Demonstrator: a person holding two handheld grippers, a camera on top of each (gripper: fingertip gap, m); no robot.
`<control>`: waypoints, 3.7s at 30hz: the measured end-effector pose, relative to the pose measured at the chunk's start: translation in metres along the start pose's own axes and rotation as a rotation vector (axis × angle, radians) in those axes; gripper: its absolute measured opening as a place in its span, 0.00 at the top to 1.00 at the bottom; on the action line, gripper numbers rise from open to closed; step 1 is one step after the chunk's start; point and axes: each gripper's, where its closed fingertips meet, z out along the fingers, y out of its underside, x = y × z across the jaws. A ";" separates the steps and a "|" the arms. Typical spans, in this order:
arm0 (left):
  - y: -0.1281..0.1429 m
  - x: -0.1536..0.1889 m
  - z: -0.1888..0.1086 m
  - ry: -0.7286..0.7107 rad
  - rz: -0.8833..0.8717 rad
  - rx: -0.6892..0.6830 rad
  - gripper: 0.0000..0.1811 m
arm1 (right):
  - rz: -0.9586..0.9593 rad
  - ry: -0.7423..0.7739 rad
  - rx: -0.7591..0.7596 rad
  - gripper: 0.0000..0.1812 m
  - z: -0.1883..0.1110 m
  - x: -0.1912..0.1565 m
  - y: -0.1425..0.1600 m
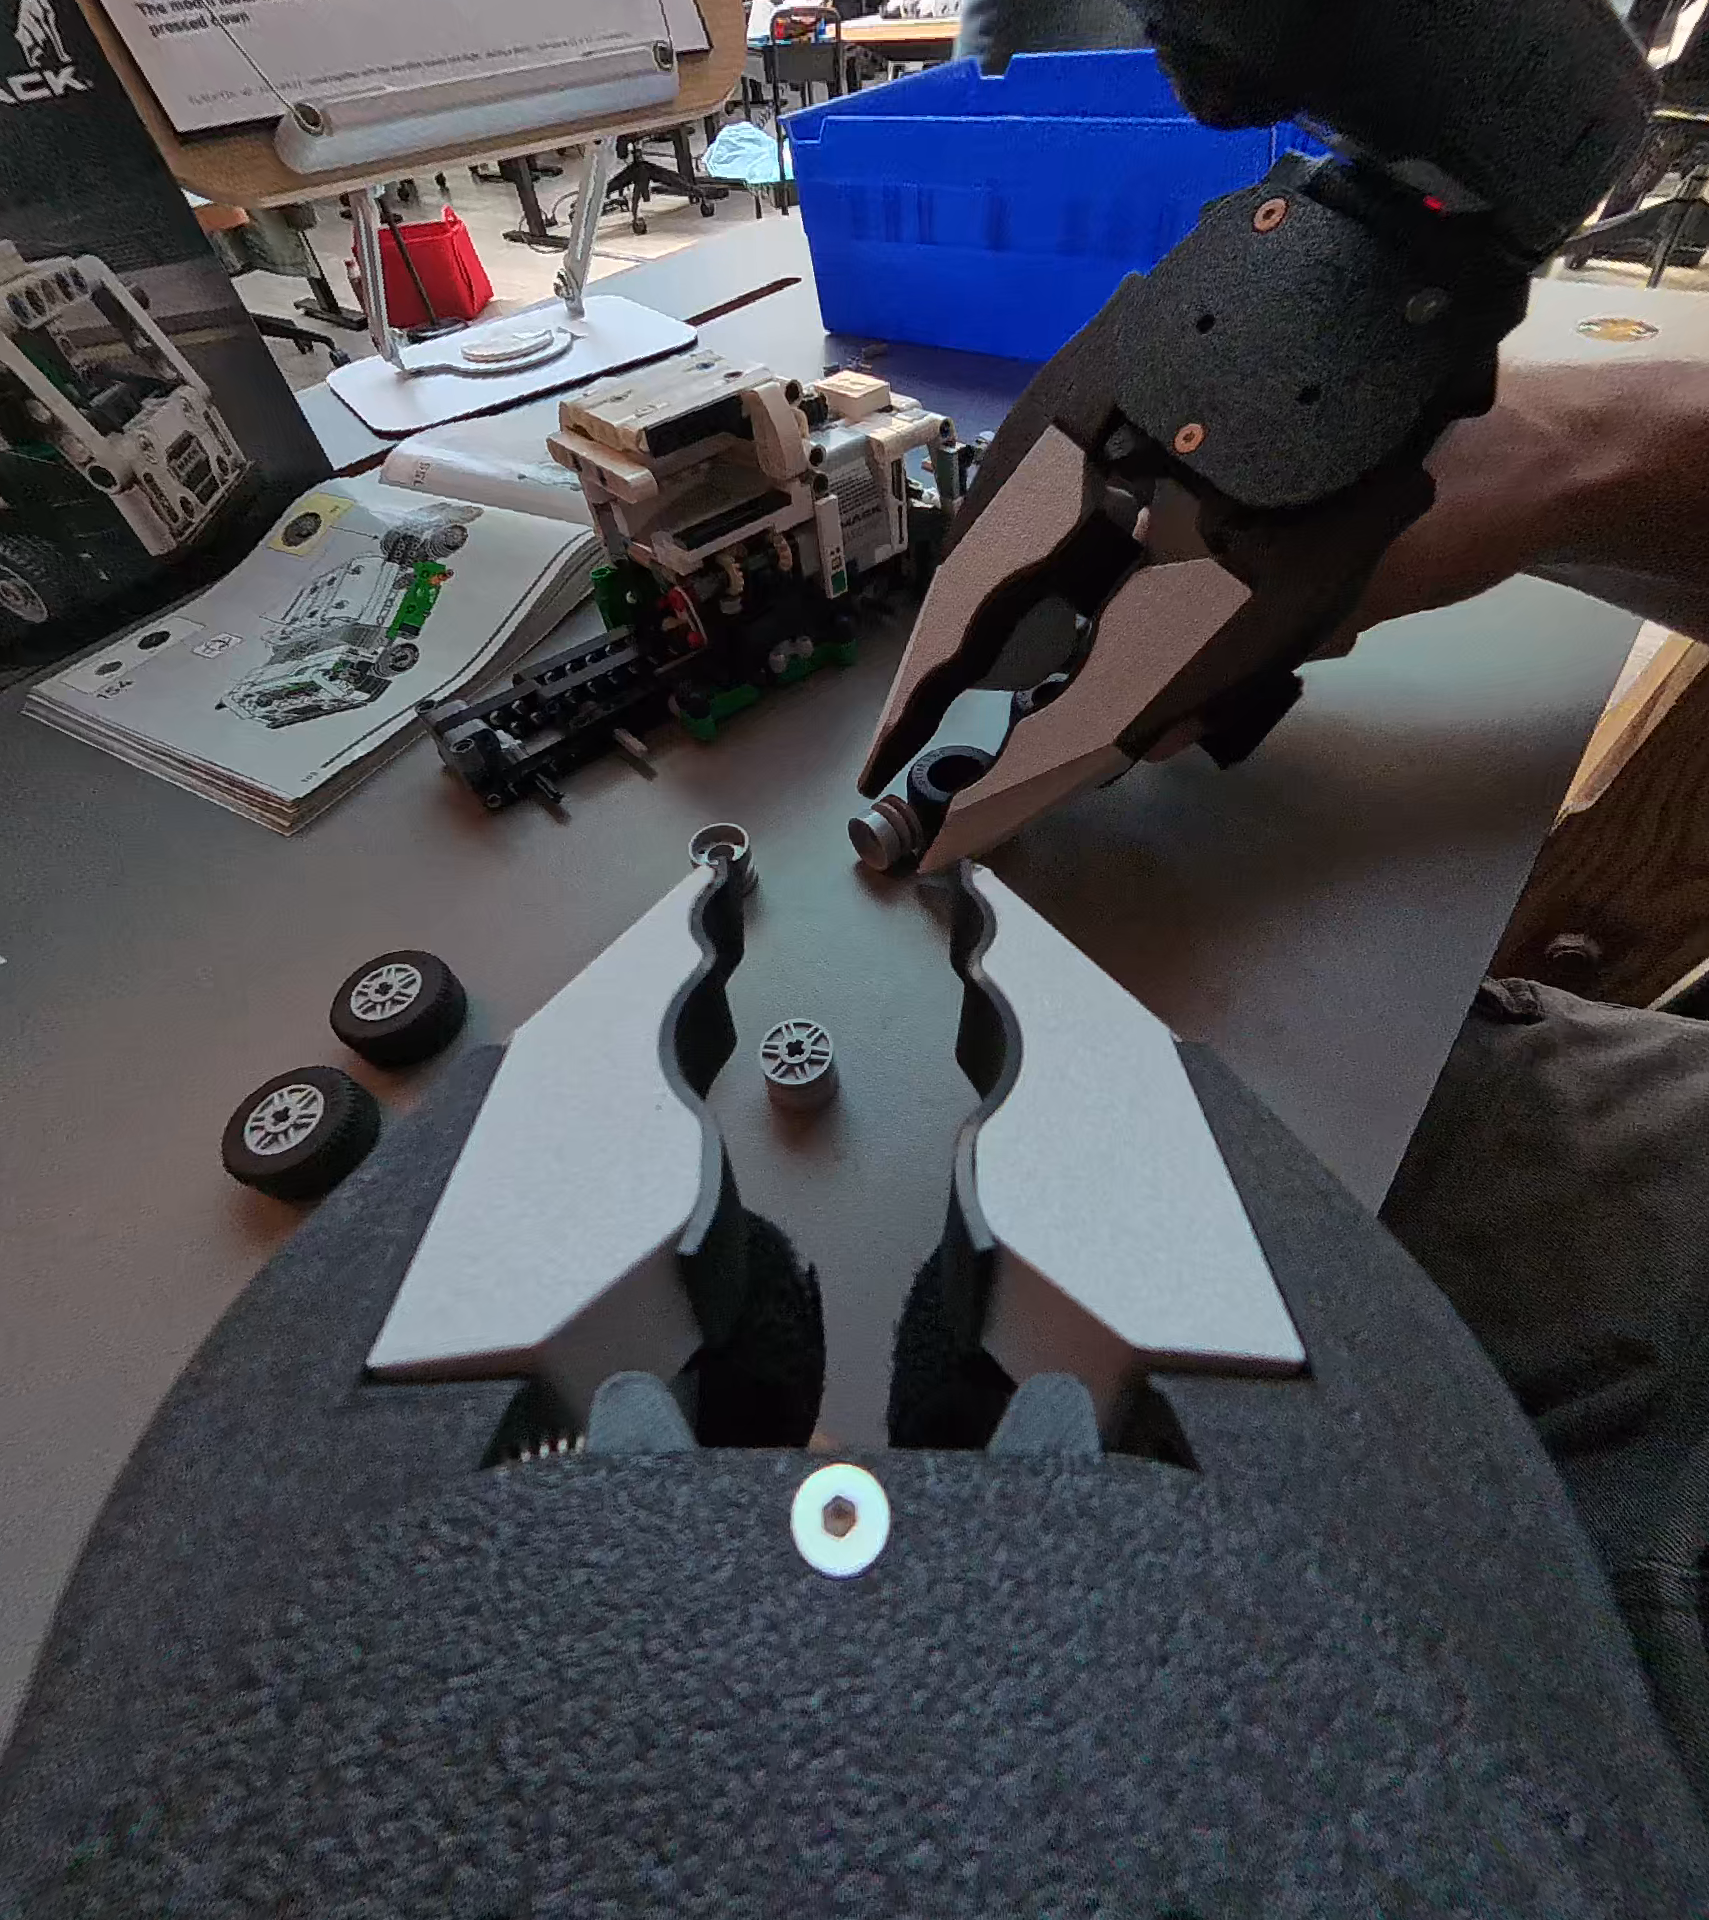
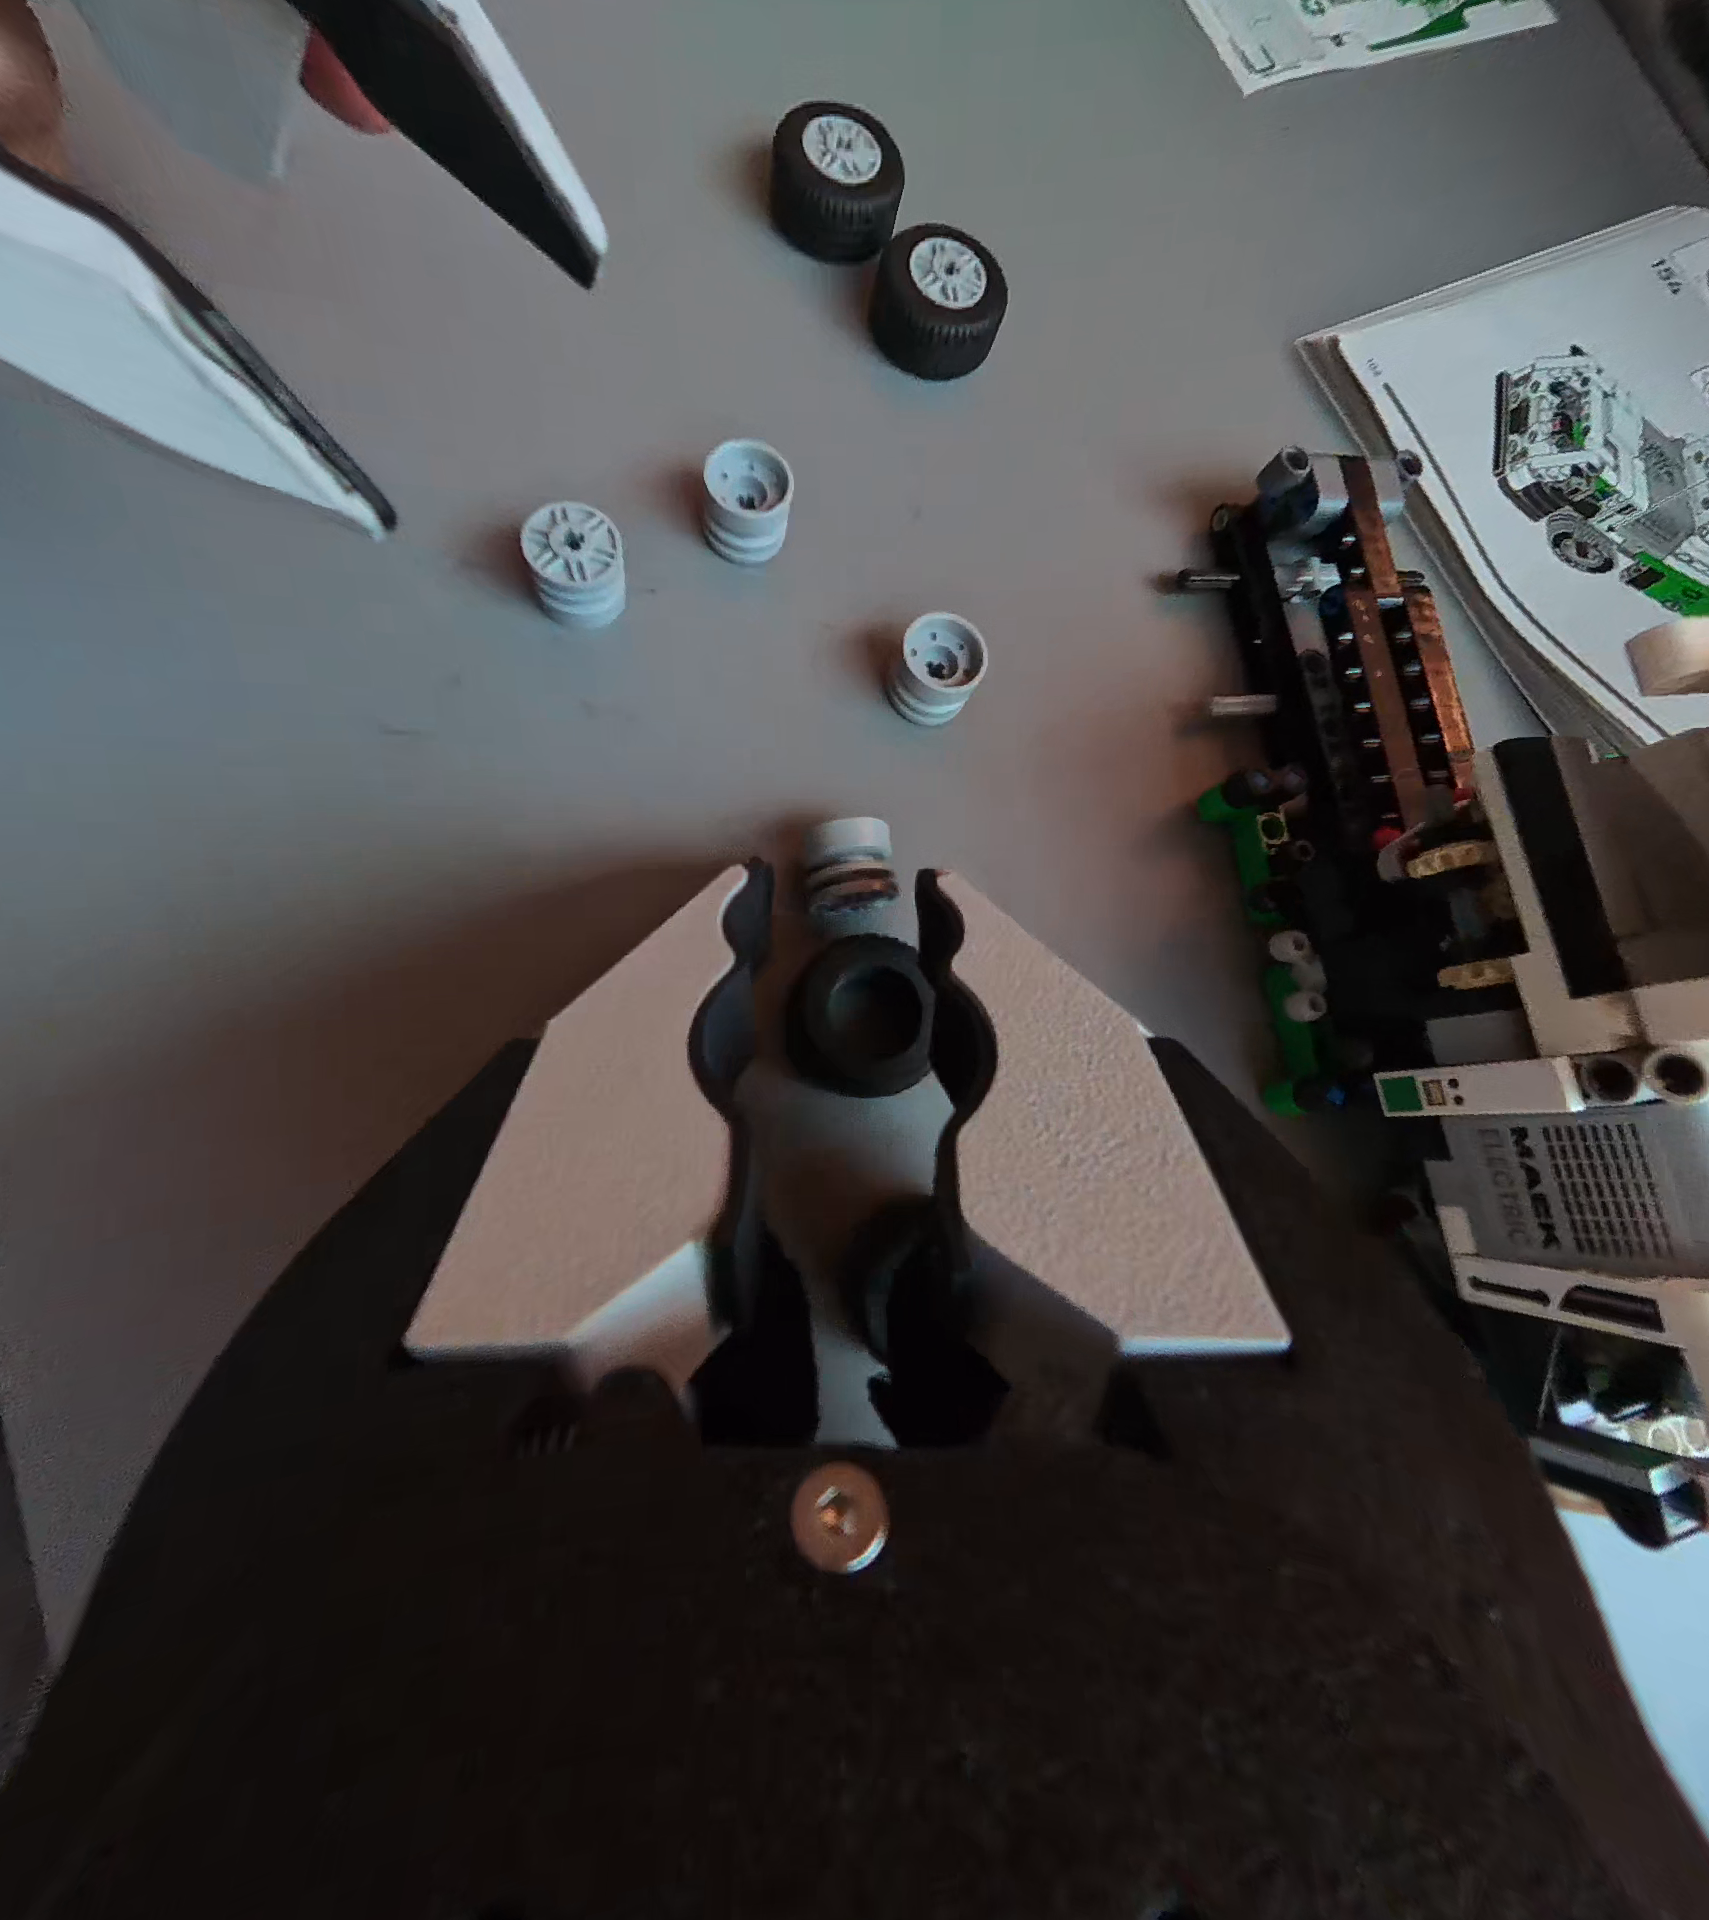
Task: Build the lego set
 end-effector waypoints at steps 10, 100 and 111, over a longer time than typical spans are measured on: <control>0.009 0.003 0.009 0.073 -0.065 -0.082 0.79 | -0.137 -0.030 0.155 0.91 -0.010 -0.006 -0.021; 0.025 0.028 0.065 0.196 0.056 -0.296 0.82 | -0.305 -0.361 -0.371 0.92 -0.030 0.007 0.023; 0.004 0.032 0.077 0.147 0.199 -0.197 0.95 | -0.324 -0.377 -0.367 0.92 -0.029 0.007 0.020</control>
